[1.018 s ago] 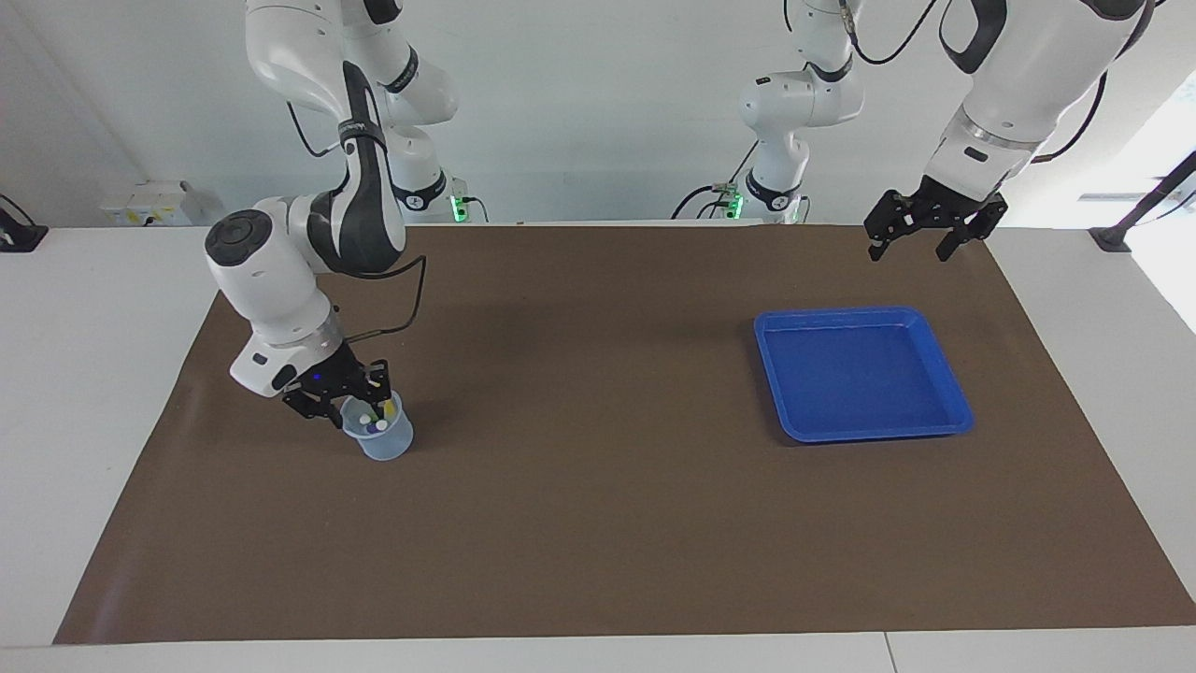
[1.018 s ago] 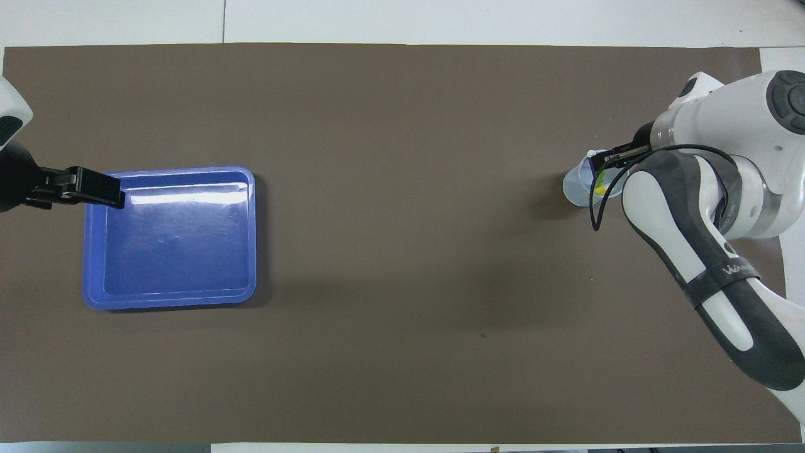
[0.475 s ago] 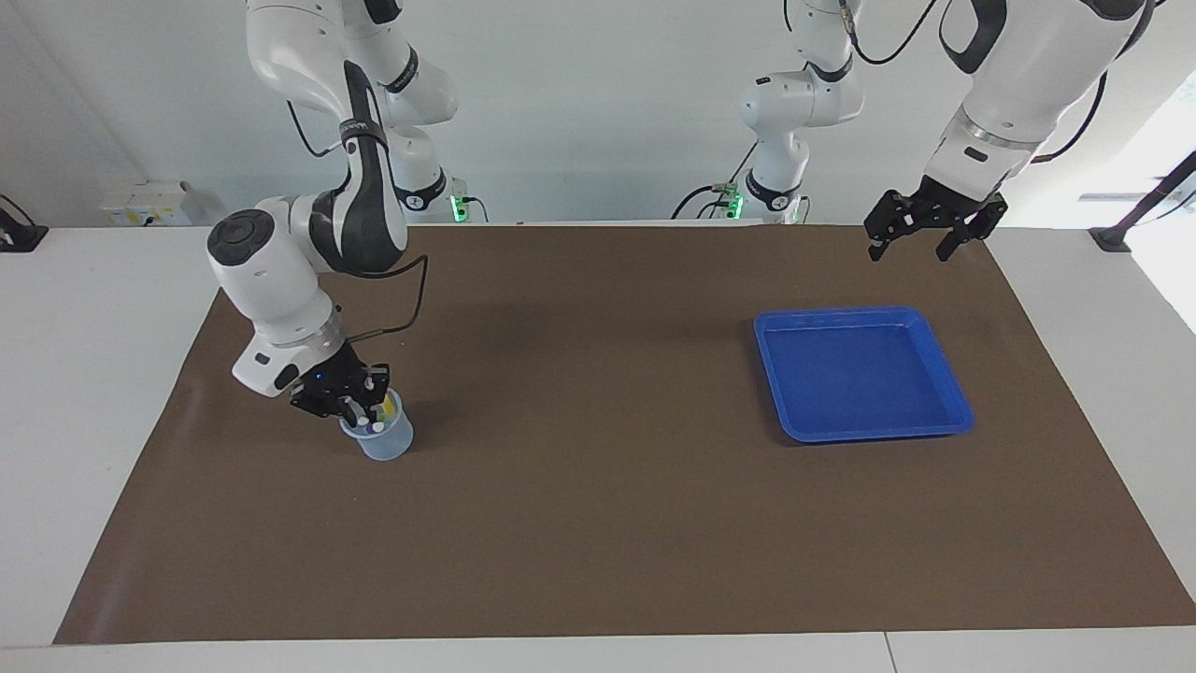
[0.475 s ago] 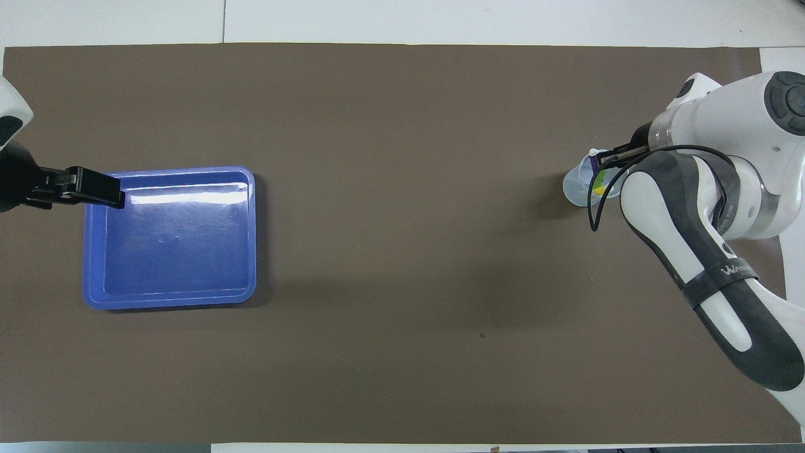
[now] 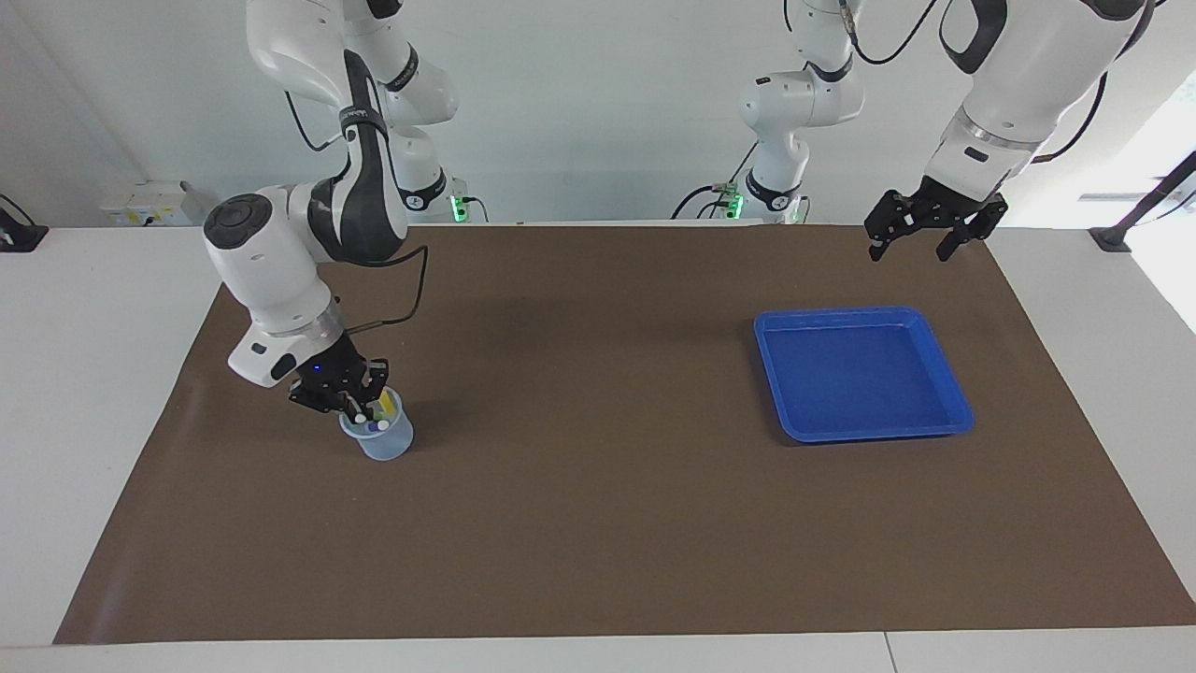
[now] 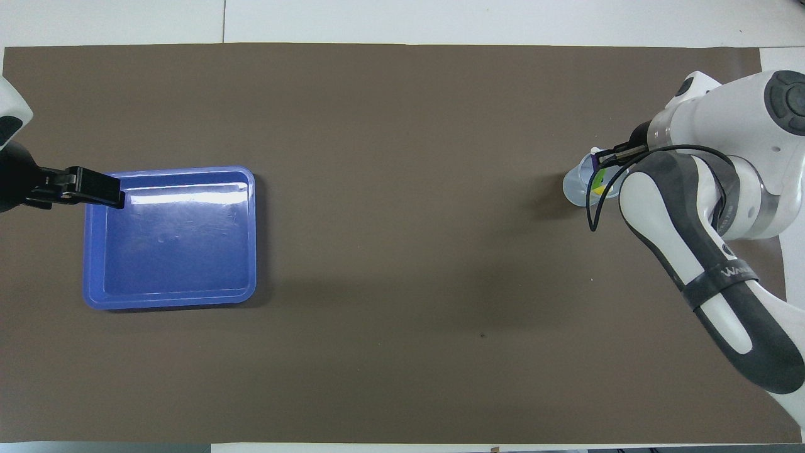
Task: Right arm passes pens to left for tray arrangement
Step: 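Reach the right gripper to the cup and grasp the green pen, then lift the green pen with the right gripper while the left gripper rises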
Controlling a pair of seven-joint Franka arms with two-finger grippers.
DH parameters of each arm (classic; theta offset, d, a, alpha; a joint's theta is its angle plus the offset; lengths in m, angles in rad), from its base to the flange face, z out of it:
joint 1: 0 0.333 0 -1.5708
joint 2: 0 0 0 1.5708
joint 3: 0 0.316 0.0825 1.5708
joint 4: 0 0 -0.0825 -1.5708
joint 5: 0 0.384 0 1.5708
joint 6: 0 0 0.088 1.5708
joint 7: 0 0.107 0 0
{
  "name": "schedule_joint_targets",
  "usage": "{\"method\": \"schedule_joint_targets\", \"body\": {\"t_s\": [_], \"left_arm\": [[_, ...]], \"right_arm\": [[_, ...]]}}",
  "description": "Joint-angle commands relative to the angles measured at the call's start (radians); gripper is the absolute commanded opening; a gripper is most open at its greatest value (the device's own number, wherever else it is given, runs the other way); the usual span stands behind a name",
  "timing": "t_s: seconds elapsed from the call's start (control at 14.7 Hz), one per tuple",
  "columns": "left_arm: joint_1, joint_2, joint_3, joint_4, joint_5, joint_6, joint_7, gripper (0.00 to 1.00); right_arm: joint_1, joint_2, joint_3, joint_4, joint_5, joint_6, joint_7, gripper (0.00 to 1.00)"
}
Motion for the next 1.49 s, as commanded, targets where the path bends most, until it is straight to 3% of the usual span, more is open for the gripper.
{"method": "schedule_joint_targets", "body": {"t_s": [0.0,0.54,0.81,1.09,1.43], "left_arm": [[0.01,-0.022,-0.001,-0.027,-0.012,0.016,0.012,1.0],[0.01,-0.037,-0.002,-0.053,-0.017,0.007,-0.012,1.0],[0.01,-0.04,-0.002,-0.066,-0.104,0.025,-0.211,1.0],[-0.004,-0.033,-0.002,-0.06,-0.251,0.103,-0.636,0.97],[-0.081,-0.022,-0.019,-0.052,-0.296,0.241,-1.272,1.0]], "right_arm": [[-0.008,-0.06,0.006,-0.005,0.019,-0.035,0.001,0.0],[-0.008,-0.113,0.009,0.147,0.001,-0.176,0.2,0.0],[-0.008,-0.097,0.055,0.185,0.036,-0.173,0.375,0.0],[-0.009,-0.074,0.11,0.217,0.204,-0.176,0.709,0.0],[-0.005,0.007,0.267,0.343,0.231,-0.15,1.248,0.0]]}}
